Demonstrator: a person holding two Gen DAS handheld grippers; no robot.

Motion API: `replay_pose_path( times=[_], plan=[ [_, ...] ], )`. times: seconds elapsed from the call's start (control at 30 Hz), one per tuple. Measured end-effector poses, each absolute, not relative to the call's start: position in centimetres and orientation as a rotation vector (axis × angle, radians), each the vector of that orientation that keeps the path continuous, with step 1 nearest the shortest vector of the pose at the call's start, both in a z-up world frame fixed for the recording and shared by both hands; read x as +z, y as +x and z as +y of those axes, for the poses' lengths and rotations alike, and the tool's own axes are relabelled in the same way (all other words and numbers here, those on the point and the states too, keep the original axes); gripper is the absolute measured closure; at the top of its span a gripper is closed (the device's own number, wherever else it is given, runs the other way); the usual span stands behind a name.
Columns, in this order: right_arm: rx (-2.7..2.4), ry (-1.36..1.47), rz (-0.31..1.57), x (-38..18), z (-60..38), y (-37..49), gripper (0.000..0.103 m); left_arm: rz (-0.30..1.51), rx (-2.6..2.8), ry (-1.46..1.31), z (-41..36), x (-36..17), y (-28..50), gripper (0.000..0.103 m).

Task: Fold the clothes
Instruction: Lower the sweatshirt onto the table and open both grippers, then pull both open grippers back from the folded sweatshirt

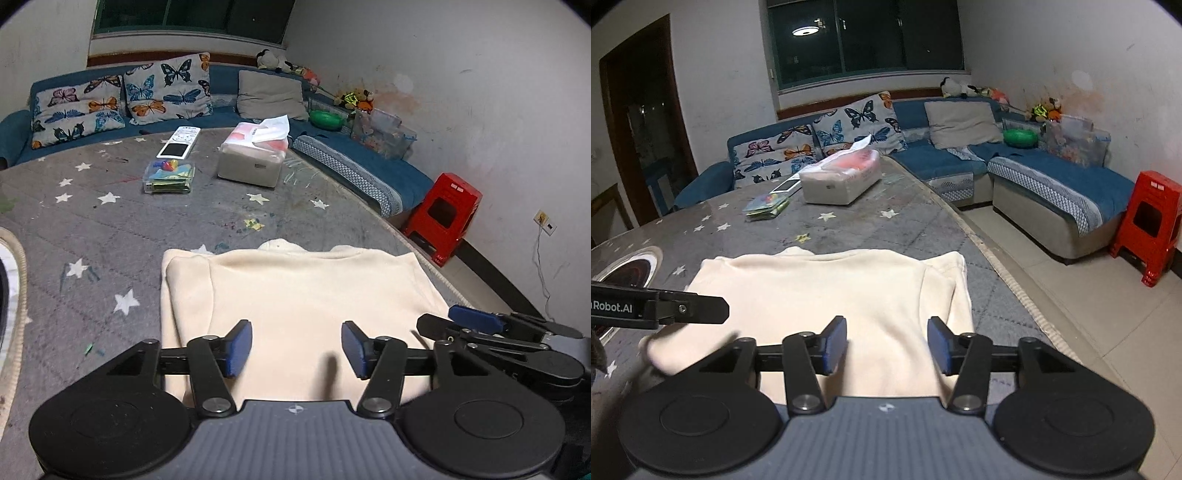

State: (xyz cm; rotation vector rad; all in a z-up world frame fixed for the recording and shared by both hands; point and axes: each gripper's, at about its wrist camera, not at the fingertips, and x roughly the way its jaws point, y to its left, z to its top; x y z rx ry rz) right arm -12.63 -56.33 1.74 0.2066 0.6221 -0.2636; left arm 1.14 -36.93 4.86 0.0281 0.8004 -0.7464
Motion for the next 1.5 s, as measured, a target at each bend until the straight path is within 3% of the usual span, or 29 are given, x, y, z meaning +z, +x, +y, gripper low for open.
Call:
replay_pose_path(
  times=[0.17, 0.23, 0.53, 0.83, 1.5],
  plan=[
    [-0.280, 0.200, 0.614, 1.7, -55.3, -13.7, 0.036, 0.784, -0.741, 0.043, -36.3, 5.1, -0.2, 0.035],
    [-0.286, 0.212, 0.607, 1.8, -55.0, -14.2, 0.025, 0.776, -0.739, 0.049, -36.0, 5.2, -0.7, 0.031],
    [-0.296, 0.220, 0.587, 1.9, -53.2, -15.9, 0.012, 0.736, -0.733, 0.058, -34.5, 5.6, -2.8, 0.014],
    [-0.312, 0.210, 0.587, 1.8, -51.6, -17.1, 0.000, 0.707, -0.739, 0.064, -33.2, 5.7, -4.5, 0.003],
    [-0.349, 0.184, 0.584, 1.9, -49.4, -18.2, 0.000, 0.658, -0.715, 0.072, -30.3, 6.1, -7.3, 0.000]
  ],
)
